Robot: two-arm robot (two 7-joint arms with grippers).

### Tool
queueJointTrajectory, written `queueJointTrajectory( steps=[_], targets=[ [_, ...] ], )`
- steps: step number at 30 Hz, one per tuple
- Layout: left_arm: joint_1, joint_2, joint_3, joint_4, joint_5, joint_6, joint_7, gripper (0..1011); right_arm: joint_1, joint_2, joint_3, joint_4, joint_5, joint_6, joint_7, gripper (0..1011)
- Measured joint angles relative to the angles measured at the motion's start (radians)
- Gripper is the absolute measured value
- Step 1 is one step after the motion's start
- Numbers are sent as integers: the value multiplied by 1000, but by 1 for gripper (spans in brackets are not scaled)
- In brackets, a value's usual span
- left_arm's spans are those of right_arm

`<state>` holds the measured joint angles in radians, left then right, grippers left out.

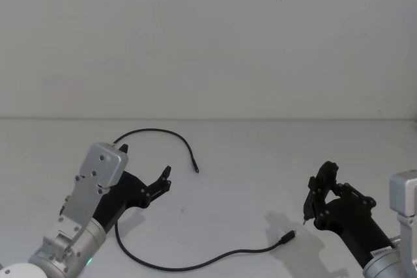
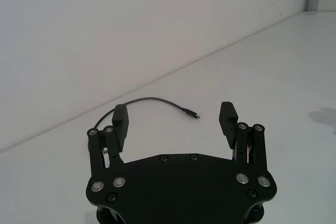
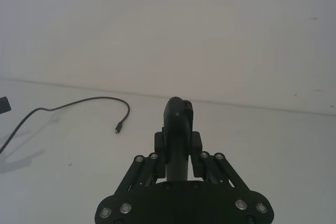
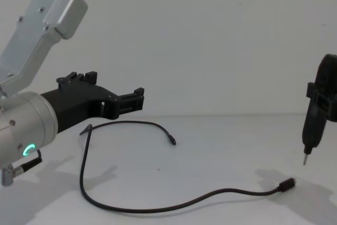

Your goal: Pick up the data cable with the one hand.

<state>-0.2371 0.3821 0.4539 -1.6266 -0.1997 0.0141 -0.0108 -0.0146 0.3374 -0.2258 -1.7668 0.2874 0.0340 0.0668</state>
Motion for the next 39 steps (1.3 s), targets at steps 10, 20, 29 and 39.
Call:
queueJointTrajectory(
  steps=[10,20,29,39],
  targets=[
    [0,0,0,0,0,0,0,1001,0,0,0,0,0,0,0,263],
    [0,0,0,0,-1,0,0,1002,0,0,0,0,0,0,0,263],
    [0,0,0,0,-1,0,0,1002,0,0,0,0,0,0,0,263],
    [0,0,0,0,-1,0,0,1001,0,0,0,0,0,0,0,263]
  ],
)
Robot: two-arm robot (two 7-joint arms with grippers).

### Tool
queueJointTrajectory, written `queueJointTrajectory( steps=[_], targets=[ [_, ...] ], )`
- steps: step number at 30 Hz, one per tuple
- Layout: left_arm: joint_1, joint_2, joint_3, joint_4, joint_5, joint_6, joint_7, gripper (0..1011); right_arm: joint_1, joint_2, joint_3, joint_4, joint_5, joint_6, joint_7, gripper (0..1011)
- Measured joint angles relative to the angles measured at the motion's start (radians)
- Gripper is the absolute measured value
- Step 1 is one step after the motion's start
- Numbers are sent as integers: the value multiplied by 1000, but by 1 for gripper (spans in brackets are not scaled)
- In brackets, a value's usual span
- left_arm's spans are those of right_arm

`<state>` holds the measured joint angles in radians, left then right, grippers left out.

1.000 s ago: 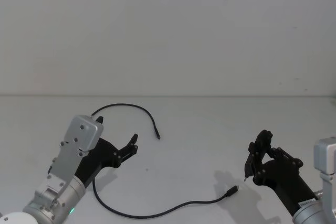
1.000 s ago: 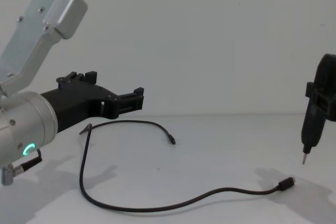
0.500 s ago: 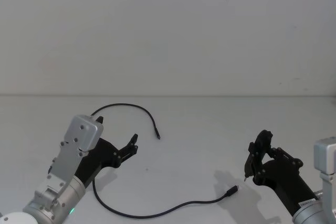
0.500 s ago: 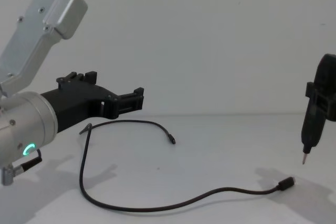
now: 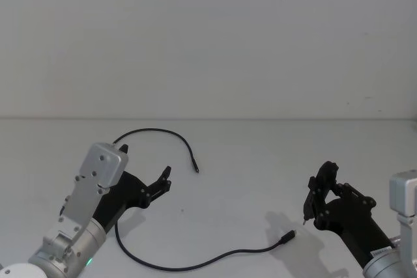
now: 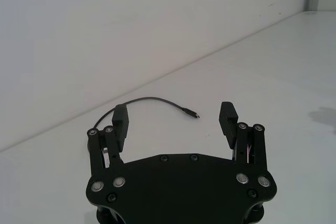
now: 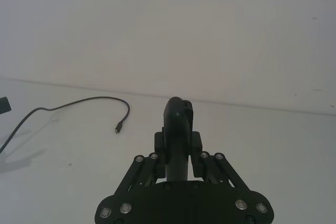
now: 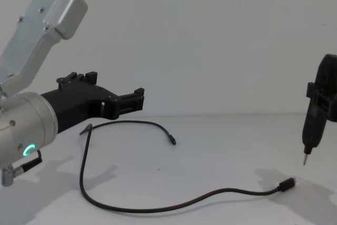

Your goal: Pick up the data cable with the one hand.

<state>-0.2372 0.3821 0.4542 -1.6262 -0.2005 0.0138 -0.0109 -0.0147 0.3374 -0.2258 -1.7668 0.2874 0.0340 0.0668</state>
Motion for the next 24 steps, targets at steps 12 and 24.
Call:
queueJointTrajectory(
  steps=[12,24],
  targets=[
    [0,0,0,0,0,0,0,1001,0,0,0,0,0,0,0,263],
    [0,0,0,0,0,0,-1,1002,0,0,0,0,0,0,0,263]
  ],
)
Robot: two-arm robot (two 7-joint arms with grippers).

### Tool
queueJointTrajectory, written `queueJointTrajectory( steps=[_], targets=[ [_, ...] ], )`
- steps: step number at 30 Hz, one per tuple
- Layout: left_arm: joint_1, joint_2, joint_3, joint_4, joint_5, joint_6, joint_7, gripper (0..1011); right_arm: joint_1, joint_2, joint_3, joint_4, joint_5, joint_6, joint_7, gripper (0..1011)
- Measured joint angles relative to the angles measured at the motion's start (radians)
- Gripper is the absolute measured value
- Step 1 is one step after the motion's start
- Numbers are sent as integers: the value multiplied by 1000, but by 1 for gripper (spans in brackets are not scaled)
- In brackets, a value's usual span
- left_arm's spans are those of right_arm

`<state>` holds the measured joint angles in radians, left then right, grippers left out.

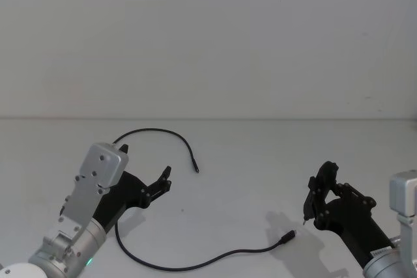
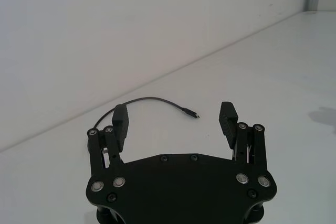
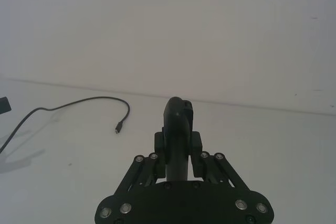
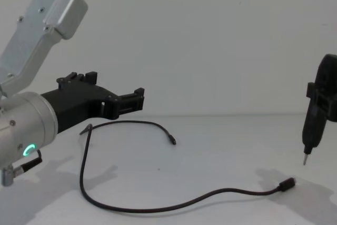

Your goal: Pick up the data cable with the one hand.

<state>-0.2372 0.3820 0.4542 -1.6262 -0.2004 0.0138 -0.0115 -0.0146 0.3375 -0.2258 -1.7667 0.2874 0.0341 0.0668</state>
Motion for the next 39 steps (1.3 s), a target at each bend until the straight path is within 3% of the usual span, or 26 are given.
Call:
queueJointTrajectory(
  steps=[7,19,33,39],
  targets=[
    [-10,2,7,-2,0,18,-22,1002,0,0,0,0,0,0,0,263],
    [-54,22,40,-20,-22,107,-136,1002,0,0,0,0,0,0,0,263],
    [-149,58,94,-47,-88,302,-352,1001,0,0,0,0,0,0,0,263],
    [-186,61,112,-47,-117,381,-415,1002,0,0,0,0,0,0,0,263]
  ],
)
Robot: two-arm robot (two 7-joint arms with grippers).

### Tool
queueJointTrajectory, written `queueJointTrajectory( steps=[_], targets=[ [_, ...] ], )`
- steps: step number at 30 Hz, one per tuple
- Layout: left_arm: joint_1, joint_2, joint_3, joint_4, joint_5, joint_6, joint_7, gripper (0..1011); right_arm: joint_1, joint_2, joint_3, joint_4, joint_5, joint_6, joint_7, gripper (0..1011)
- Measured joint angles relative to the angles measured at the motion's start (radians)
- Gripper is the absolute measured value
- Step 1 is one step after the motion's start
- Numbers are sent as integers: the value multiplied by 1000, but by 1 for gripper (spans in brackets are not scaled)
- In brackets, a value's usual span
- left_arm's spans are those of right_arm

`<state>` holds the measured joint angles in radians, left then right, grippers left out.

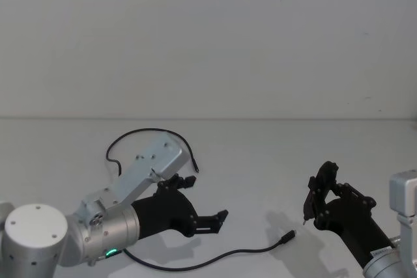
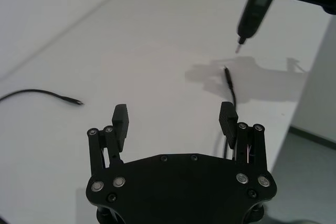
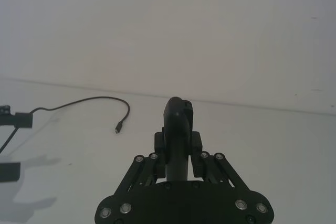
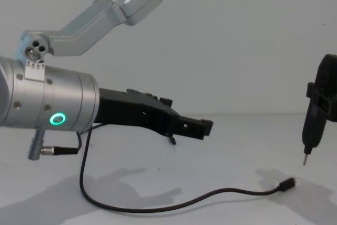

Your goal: Pick up the data cable with the one hand.

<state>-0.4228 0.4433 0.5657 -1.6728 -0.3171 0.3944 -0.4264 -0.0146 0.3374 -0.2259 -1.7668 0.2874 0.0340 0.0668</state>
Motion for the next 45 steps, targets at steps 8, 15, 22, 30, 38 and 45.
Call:
queueJointTrajectory(
  steps=[8,15,22,30,38,45],
  targets=[
    [-49,-9,26,29,-29,89,-54,1002,0,0,0,0,0,0,0,263],
    [-74,-14,48,56,-33,104,-79,1001,0,0,0,0,0,0,0,263],
    [-95,-16,71,87,-26,81,-101,1001,0,0,0,0,0,0,0,263],
    [-122,-23,107,129,-3,50,-123,1002,0,0,0,0,0,0,0,263],
    [-144,-40,135,174,23,37,-130,1001,0,0,0,0,0,0,0,263],
    [-164,-56,157,214,44,41,-139,1001,0,0,0,0,0,0,0,263]
  ],
)
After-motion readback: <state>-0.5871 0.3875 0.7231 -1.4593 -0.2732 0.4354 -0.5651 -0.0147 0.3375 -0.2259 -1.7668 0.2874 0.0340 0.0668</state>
